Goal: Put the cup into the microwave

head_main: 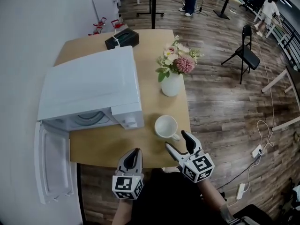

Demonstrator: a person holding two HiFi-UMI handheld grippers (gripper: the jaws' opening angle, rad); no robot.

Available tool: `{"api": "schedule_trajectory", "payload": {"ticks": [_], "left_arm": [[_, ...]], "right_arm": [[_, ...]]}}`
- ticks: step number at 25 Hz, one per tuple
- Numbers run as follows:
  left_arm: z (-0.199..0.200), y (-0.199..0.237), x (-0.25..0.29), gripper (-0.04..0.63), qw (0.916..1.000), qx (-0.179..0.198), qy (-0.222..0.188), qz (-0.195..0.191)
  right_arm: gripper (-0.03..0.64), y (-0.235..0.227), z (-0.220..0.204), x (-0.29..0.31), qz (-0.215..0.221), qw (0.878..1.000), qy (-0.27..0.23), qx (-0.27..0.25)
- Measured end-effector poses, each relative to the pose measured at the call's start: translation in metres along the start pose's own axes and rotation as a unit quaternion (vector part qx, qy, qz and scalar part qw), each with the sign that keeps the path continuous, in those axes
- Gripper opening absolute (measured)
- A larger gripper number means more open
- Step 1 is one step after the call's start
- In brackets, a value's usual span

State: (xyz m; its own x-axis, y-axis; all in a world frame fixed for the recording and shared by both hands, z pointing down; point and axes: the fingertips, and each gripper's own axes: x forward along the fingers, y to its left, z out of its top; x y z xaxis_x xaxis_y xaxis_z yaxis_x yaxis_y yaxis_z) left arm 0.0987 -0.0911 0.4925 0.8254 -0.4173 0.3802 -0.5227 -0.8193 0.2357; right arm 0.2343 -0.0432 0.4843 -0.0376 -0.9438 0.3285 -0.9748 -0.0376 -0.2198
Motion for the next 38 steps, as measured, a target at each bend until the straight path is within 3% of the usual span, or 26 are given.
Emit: {"api": "schedule_trajectory", "payload": {"ticks": [8,13,21,31,38], "left_arm": [[-0.006,-0.006,0.026,0.017,0.9998,-0.008,0.012,-0.013],[-0.009,-0.008,0.033,0.017,0.9996,-0.001,0.018,-0.021],[-0.009,0.010,0.032,0.017,1.0000,-0.005,0.007,0.005],[-0.014,0.034,0.035,0.017,0.9996,-0.014,0.000,0.025],[-0.018,0.037,0.035,0.017,0.9993,-0.019,-0.002,0.031]], "right_arm": [[0.441,-0.024,-0.012,0.019,0.017,1.000,0.006,-0.025],[0.509,-0.028,-0.026,0.040,0.054,0.998,0.013,-0.032],[0.517,-0.025,-0.035,0.064,0.104,0.990,-0.002,-0.097],[0.517,-0.017,-0.030,0.088,0.131,0.984,-0.047,-0.114],[0.515,-0.009,-0.030,0.098,0.145,0.982,-0.038,-0.115]]}}
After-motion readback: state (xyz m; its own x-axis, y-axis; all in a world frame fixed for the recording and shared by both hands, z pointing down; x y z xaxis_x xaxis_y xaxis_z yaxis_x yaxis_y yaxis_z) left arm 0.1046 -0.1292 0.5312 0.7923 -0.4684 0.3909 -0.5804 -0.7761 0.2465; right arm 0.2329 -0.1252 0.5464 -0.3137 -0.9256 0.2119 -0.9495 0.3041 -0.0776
